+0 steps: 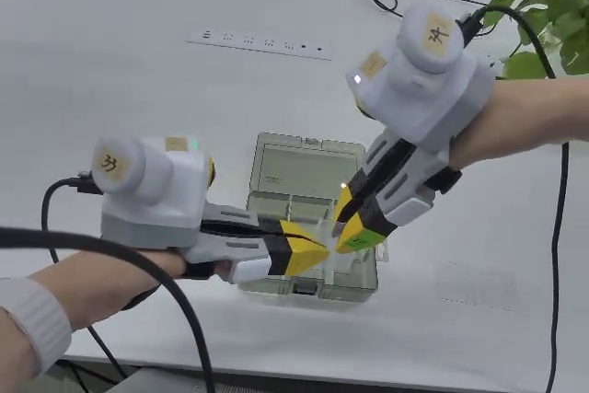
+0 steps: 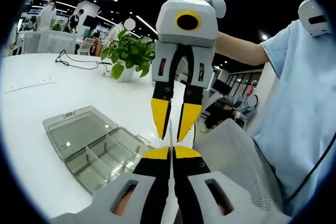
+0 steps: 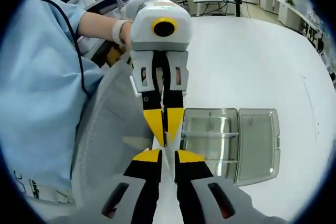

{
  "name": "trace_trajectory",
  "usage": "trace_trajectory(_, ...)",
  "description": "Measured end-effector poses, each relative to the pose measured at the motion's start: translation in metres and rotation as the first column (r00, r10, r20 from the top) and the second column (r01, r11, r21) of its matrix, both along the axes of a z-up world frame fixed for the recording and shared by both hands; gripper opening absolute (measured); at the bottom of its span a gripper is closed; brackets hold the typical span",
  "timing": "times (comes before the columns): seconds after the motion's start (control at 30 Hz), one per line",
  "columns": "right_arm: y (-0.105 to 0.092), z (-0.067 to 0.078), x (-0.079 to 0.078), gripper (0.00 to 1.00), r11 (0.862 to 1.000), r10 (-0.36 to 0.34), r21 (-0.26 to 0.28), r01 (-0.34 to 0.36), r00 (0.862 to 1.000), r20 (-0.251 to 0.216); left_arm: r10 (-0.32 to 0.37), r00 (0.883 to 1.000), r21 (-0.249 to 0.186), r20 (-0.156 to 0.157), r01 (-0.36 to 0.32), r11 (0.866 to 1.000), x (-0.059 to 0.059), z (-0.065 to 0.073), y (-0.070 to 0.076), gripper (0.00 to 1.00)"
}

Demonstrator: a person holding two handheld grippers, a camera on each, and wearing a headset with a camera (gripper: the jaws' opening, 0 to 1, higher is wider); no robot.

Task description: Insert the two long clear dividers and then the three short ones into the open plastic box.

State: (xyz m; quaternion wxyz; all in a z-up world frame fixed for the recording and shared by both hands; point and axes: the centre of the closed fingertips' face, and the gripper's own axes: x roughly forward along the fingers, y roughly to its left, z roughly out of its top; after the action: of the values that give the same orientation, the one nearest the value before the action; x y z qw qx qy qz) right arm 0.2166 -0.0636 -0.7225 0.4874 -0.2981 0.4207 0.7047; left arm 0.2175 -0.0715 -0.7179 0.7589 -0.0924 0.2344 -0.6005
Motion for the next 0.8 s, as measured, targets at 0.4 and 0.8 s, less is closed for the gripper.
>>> trace_trajectory(0.4, -0.004, -0.002, -0.010, 0.02, 0.999, 0.022, -0.048, -0.024, 0.998, -0.053, -0.043, 0.999, 0.010, 0.017, 0.043, 0.999, -0.008, 0.000, -0.001, 0.00)
trace_trajectory(0.8, 0.000, -0.006, -0.013, 0.02, 0.997, 0.026, -0.071, -0.030, 0.998, -0.058, -0.061, 0.998, 0.042, 0.029, 0.060, 0.997, -0.008, -0.006, 0.003, 0.00)
